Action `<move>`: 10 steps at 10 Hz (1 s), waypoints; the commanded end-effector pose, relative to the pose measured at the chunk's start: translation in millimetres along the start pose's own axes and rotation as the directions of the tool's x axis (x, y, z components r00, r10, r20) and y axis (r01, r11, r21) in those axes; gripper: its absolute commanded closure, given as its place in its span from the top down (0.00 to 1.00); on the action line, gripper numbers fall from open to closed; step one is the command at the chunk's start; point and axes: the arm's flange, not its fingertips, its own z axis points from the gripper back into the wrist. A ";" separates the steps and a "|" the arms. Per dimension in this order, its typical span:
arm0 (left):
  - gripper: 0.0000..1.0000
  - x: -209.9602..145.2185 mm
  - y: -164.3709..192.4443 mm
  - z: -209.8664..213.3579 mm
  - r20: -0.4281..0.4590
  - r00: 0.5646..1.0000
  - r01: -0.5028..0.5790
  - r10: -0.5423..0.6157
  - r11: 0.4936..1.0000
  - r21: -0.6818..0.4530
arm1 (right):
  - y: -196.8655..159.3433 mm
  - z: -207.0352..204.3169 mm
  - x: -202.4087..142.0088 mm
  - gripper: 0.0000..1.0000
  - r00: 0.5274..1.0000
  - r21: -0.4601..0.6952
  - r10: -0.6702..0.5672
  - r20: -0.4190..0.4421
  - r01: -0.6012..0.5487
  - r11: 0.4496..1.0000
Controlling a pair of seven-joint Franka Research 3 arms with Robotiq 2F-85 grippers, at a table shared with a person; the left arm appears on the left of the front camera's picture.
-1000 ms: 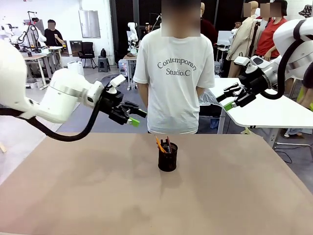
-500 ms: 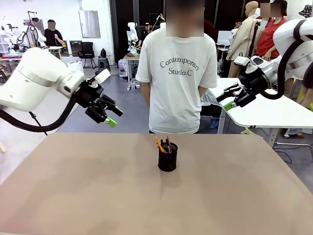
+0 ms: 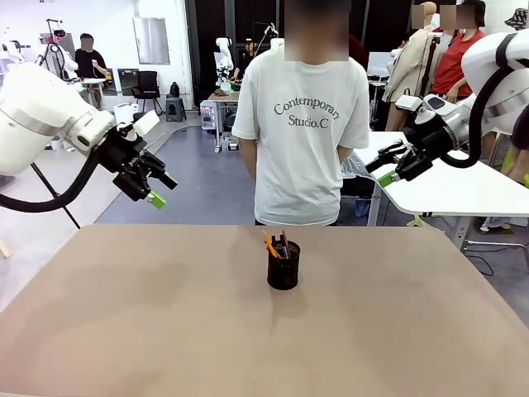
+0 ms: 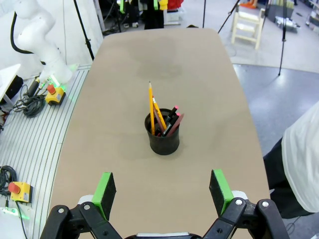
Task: Place the pens into the pen holder.
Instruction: Pick up a writing instrument from the table and place it into the Pen holder.
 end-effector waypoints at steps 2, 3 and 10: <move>1.00 -7.5 1.8 7.1 0.009 1.000 -0.012 0.011 0.999 0.049 | -1.2 0.3 2.5 1.00 1.000 -0.002 0.001 -0.004 -0.001 1.000; 1.00 -12.6 4.9 9.3 0.042 0.999 -0.004 0.001 0.996 0.085 | -1.2 0.3 2.5 1.00 1.000 -0.002 0.001 -0.004 -0.001 1.000; 1.00 -8.1 4.8 9.4 0.006 1.000 -0.015 0.015 0.999 0.047 | -1.2 0.3 2.5 1.00 1.000 -0.002 0.001 -0.004 -0.001 1.000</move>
